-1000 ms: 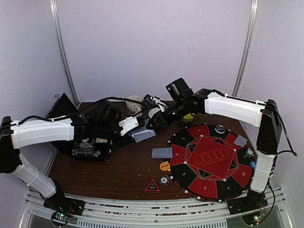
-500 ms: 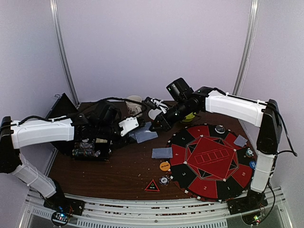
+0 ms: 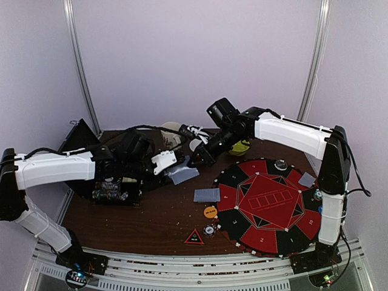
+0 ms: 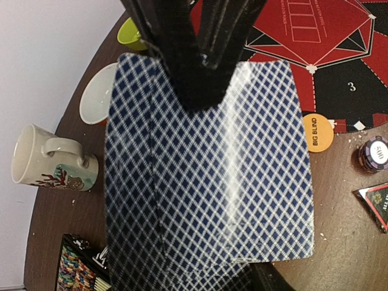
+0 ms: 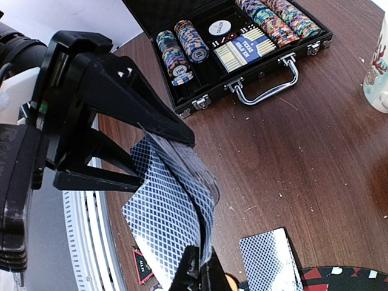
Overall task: Distribute texas hold em gaming equipment
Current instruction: Pick up the poker card from the face-down deck piles.
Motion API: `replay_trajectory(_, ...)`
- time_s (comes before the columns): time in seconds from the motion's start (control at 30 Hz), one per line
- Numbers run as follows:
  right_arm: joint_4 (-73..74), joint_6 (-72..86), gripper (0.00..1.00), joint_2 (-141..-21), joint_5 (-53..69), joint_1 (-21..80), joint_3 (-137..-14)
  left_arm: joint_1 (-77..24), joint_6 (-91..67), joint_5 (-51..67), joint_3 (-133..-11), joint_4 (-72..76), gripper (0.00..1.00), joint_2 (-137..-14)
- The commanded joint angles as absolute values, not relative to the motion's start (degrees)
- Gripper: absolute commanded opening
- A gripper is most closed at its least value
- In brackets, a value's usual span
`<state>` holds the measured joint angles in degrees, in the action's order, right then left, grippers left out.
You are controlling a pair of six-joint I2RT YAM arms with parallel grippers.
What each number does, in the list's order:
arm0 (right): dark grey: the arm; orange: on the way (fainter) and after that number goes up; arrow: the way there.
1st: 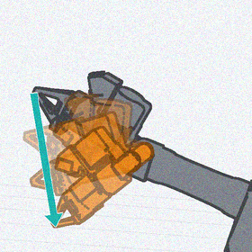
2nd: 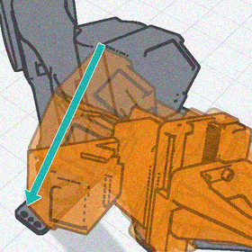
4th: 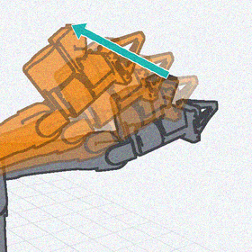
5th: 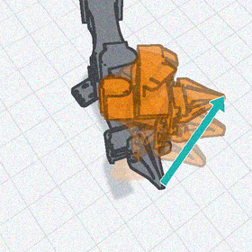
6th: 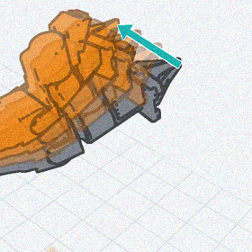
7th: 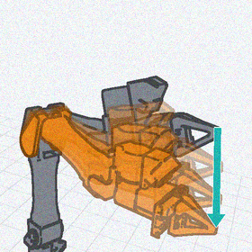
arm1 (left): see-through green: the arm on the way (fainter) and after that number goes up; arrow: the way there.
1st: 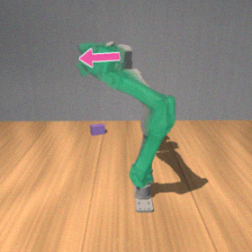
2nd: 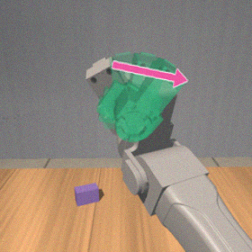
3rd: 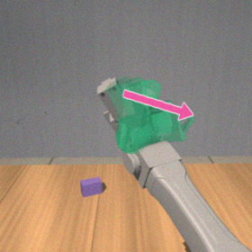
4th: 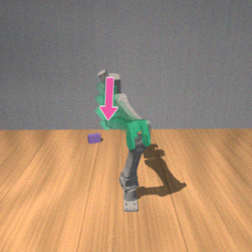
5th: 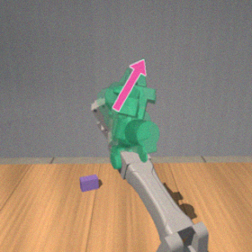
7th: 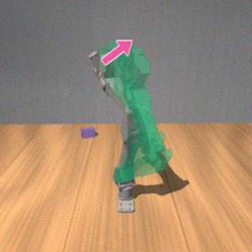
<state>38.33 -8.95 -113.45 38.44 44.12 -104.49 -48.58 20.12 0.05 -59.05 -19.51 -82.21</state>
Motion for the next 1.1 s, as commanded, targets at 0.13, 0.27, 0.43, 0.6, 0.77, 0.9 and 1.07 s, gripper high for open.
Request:
replay_trajectory(0.13,44.0,-13.0,0.0,-114.7,39.5,45.4,-106.7,-48.7,21.1,1.4,-58.6,-15.2,0.45,-82.8)
replay_trajectory(0.27,47.7,-17.3,0.0,-114.1,39.8,45.5,-107.7,-48.7,21.2,1.2,-58.5,-15.3,0.45,-82.8)
replay_trajectory(0.43,48.6,-18.3,0.0,-113.8,40.5,45.4,-108.1,-48.7,21.3,1.7,-58.5,-15.2,0.45,-82.2)
replay_trajectory(0.6,48.9,-17.5,0.0,-115.3,42.0,45.4,-108.9,-48.8,21.5,3.3,-57.9,-14.4,0.45,-81.1)
replay_trajectory(0.77,45.9,-12.8,0.0,-117.1,41.9,45.4,-110.5,-48.9,21.8,4.8,-56.8,-13.0,0.45,-79.9)
replay_trajectory(0.9,42.4,-10.2,0.04,-116.6,40.7,45.4,-108.2,-48.9,21.5,4.0,-56.8,-12.8,0.45,-79.7)
replay_trajectory(1.07,39.5,-7.9,0.11,-115.2,40.1,45.4,-105.8,-48.9,21.0,2.7,-57.1,-12.5,0.45,-79.8)
